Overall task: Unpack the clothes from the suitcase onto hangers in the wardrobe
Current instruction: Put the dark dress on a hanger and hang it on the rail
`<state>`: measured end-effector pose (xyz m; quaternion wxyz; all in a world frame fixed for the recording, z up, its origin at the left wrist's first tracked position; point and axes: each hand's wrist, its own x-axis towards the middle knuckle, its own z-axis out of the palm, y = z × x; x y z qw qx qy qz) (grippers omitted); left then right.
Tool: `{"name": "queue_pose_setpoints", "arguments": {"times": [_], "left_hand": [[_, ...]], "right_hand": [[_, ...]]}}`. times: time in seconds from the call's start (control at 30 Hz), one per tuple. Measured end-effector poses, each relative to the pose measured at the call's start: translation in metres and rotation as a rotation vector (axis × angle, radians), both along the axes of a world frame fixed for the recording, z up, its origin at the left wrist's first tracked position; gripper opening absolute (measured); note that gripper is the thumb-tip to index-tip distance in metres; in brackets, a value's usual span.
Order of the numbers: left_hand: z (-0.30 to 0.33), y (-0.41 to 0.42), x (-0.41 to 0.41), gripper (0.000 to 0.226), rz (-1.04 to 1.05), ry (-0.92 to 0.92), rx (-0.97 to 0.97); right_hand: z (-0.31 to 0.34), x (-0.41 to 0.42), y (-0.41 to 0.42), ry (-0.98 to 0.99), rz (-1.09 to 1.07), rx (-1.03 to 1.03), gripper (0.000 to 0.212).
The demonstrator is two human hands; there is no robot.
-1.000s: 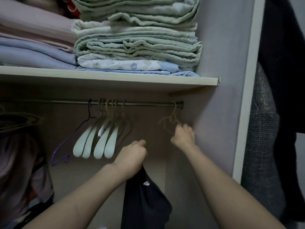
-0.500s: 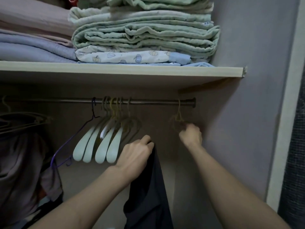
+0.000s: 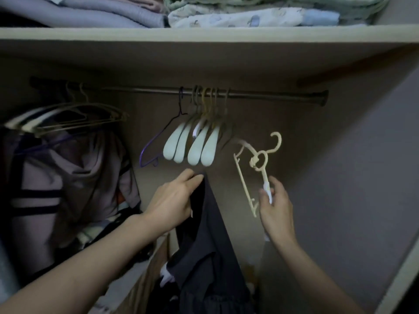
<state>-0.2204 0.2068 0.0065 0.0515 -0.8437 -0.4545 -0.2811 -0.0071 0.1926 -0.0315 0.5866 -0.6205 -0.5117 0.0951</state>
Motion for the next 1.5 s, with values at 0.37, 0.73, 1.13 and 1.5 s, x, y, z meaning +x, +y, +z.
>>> {"name": "queue_pose_setpoints", "arguments": {"times": [0.37, 0.73, 1.13, 1.5], "left_hand": [[-0.044, -0.051, -0.083, 0.067, 0.371, 0.227, -0.230], [-0.057, -0.079, -0.206, 0.062, 0.709, 0.423, -0.354], [-0.051, -0.083, -0.264, 0.056, 0.874, 0.642, -0.237], [-0.032, -0.073, -0.267, 0.064, 0.916, 0.669, -0.340]], "right_hand": [[-0.060, -0.078, -0.054, -0.052, 0.282, -0.277, 0.010], [0.000, -0.141, -0.095, -0.217, 0.841, -0.181, 0.029], [0.025, -0.168, -0.070, -0.353, 1.088, -0.132, 0.036], [0.025, -0.184, -0.053, -0.504, 1.176, -0.044, 0.023]]}}
